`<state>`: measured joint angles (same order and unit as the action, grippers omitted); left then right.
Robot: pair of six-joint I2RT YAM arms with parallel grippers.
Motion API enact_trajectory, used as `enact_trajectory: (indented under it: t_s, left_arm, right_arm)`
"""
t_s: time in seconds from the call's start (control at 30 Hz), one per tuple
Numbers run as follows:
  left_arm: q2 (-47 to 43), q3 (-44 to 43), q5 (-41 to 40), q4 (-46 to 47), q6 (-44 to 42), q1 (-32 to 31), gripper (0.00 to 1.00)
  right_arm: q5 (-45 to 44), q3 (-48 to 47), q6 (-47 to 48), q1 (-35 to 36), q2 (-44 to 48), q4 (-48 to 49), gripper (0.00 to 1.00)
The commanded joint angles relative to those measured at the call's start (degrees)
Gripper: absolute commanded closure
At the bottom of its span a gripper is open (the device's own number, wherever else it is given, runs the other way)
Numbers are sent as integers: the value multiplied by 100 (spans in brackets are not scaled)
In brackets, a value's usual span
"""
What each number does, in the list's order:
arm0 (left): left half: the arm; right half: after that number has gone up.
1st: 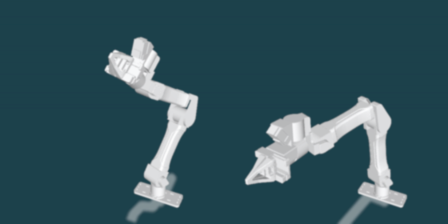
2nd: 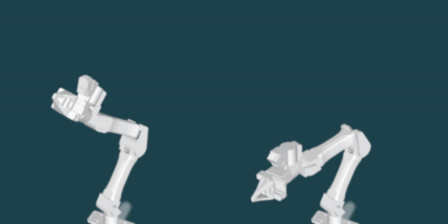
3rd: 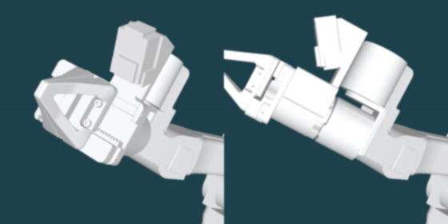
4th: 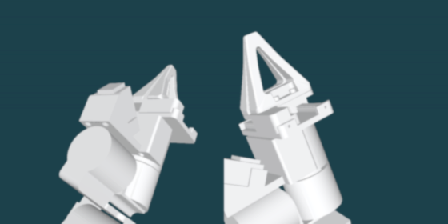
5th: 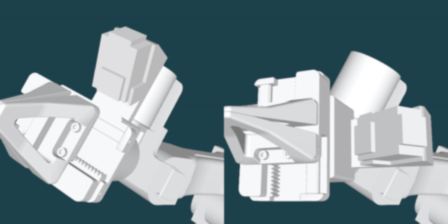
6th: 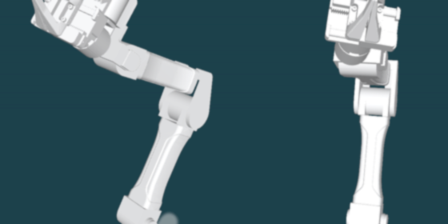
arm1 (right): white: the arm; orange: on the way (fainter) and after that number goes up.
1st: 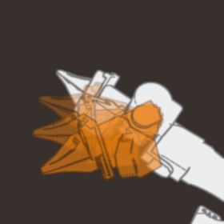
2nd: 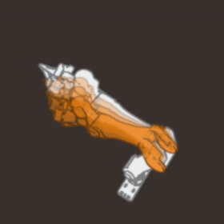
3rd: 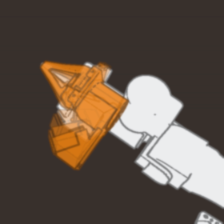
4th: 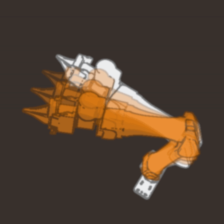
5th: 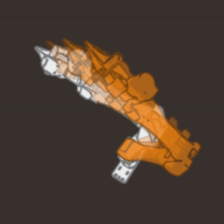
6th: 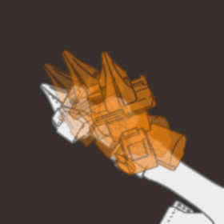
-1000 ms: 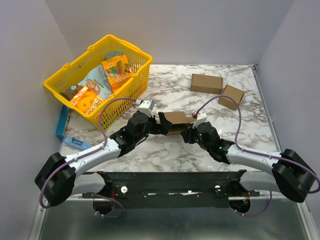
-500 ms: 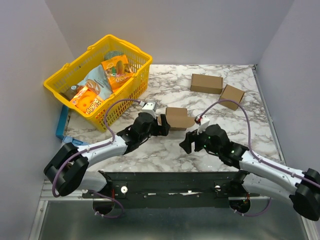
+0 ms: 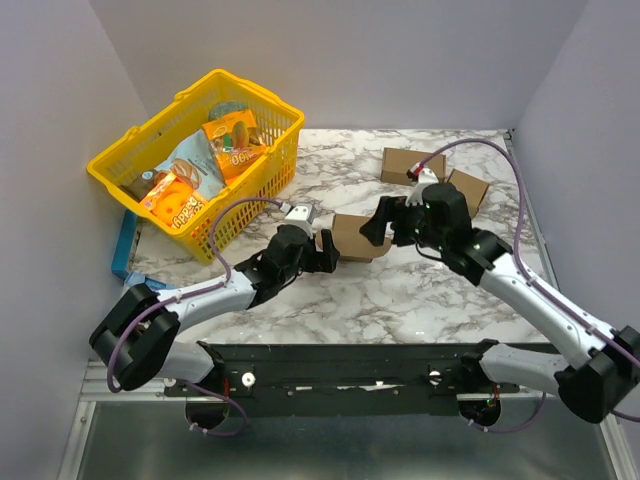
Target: Fold the paper box
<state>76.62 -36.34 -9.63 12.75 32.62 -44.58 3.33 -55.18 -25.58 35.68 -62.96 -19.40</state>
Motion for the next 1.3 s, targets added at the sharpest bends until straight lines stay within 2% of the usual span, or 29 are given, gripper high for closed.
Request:
enact_trajectory:
  t_s: [0.0,0.1,0.2,0.37,0.5,0.63,0.77,0.87,0.97,1.0,1.03,1.1,1.2,1.27]
  left_arm:
    - [72,-66,22,-19,-124,46,7]
    - [107,-75,84,-36,-116,46,7]
    - [143,-66,84,-19,-116,46,7]
    - [222,-66,145,8,-124,46,7]
    - [239,-93,233,17,-194,54,6]
    - [117,-321,452,-159,-256,54,1]
    - [-129,-628,558,-265,-362,142,1]
    - [1,-804,760,-273,-405,449,2]
    - [168,-831,936,-248,-606,713,4]
    - [187,-788,1171,-177,-695,766,4]
    - [195,-735,1304,-90,-765,845,4]
    - [222,-612,1664,8,-932,942,4]
    - [178,-401,1867,104,-968,1065,3]
    - [195,-191,2315,410,-986,1126,2]
  right_arm:
    - [-16,-379,220,-193,-935,241,17]
    - [-156,-547,423,-184,-1499,759,35]
    - [-298,-345,388,-184,-1806,1365,42]
    - [-553,419,247,-105,-2185,2115,48]
    - [-676,700,177,-17,-2563,2151,53]
    - [-913,947,98,18,-2686,2151,54]
    - [-975,974,141,18,-2704,2124,54]
    - [-922,886,220,27,-2643,2046,52]
    - [-896,825,378,27,-2345,1836,38]
    - [-844,824,457,27,-2100,1739,25]
    - [-756,824,553,27,-1985,1712,20]
    - [-397,868,1027,27,-1747,1676,16]
    - [226,965,1809,35,-1439,1685,16]
    - [422,974,2327,44,-1438,1676,15]
